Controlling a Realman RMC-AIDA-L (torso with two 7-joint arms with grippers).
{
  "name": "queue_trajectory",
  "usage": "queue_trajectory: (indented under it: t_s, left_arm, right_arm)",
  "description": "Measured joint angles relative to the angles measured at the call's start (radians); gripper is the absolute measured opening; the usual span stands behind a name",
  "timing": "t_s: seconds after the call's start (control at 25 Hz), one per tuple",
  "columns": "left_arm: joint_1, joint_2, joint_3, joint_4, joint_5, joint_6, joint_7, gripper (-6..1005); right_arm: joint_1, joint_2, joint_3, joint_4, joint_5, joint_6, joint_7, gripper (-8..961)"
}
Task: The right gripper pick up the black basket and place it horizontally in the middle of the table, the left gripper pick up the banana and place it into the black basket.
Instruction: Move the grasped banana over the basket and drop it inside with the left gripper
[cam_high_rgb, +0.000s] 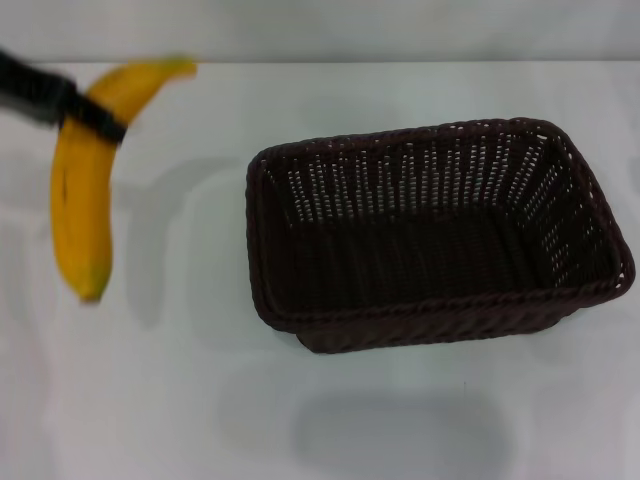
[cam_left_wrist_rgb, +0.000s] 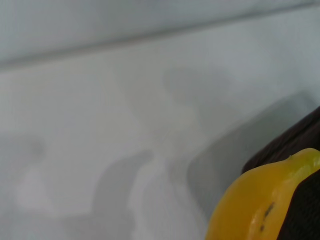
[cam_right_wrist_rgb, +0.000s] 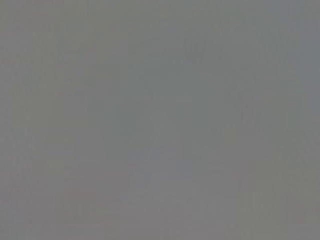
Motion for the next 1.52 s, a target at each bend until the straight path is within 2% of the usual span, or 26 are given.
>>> queue_trajectory:
  t_s: [0.08, 0.16, 0.32, 0.36, 0.52, 0.72, 0.76, 0.8, 0.88, 1.0, 1.12, 1.28, 1.4, 1.52]
  left_arm:
    - [-0.019, 0.021, -0.001, 0.009, -0.067, 0.002, 0.002, 536]
    - [-0.046, 0.028, -0.002, 0.0, -0.106, 0.016, 0.015, 541]
    - [-0.122, 0.01, 0.006, -0.062, -0.12, 0.077, 0.062, 550]
    - [-0.141, 0.002, 0.007, -0.08, -0.12, 0.093, 0.074, 552]
    - [-0.218, -0.058, 0.018, -0.154, -0.097, 0.172, 0.12, 561]
    - [-0.294, -0.11, 0.103, -0.254, -0.102, 0.279, 0.133, 573]
    - [-0.317, -0.135, 0.147, -0.283, -0.101, 0.302, 0.132, 575]
    - [-0.317, -0.135, 0.147, -0.283, -0.101, 0.302, 0.132, 577]
    - [-0.333, -0.165, 0.191, -0.295, -0.097, 0.324, 0.122, 582]
    - [-0.347, -0.198, 0.238, -0.301, -0.097, 0.353, 0.101, 588]
    - [-0.356, -0.206, 0.281, -0.314, -0.101, 0.381, 0.075, 595]
    - [-0.349, -0.209, 0.287, -0.317, -0.15, 0.39, 0.064, 604]
    - [-0.319, -0.208, 0.282, -0.296, -0.183, 0.391, 0.058, 611]
    - [-0.272, -0.205, 0.282, -0.253, -0.206, 0.39, 0.061, 618]
  right_arm:
    - [-0.001, 0.0, 0.0, -0.001, 0.001, -0.001, 0.001, 791]
    - [-0.003, 0.0, -0.001, -0.002, 0.001, -0.011, 0.001, 791]
    - [-0.004, 0.001, -0.007, -0.002, 0.001, -0.039, 0.015, 791]
    - [-0.005, 0.001, -0.011, -0.003, 0.001, -0.049, 0.022, 791]
    - [-0.006, 0.002, -0.019, -0.003, 0.001, -0.07, 0.028, 791]
    - [-0.006, 0.002, -0.02, 0.005, 0.0, -0.109, 0.029, 790]
    - [-0.006, 0.002, -0.02, 0.008, 0.0, -0.118, 0.029, 790]
    - [-0.005, 0.002, -0.02, 0.009, 0.0, -0.126, 0.029, 790]
    - [-0.005, 0.002, -0.02, 0.01, -0.003, -0.13, 0.028, 790]
    - [-0.005, 0.002, -0.022, 0.011, -0.007, -0.141, 0.021, 790]
    - [-0.007, 0.002, -0.023, 0.013, -0.008, -0.151, 0.022, 790]
    - [-0.012, 0.0, -0.014, 0.014, -0.009, -0.123, 0.022, 791]
    - [-0.007, 0.0, 0.028, -0.022, -0.009, 0.001, 0.02, 791]
    - [0.017, -0.001, 0.124, -0.103, -0.009, 0.266, 0.018, 786]
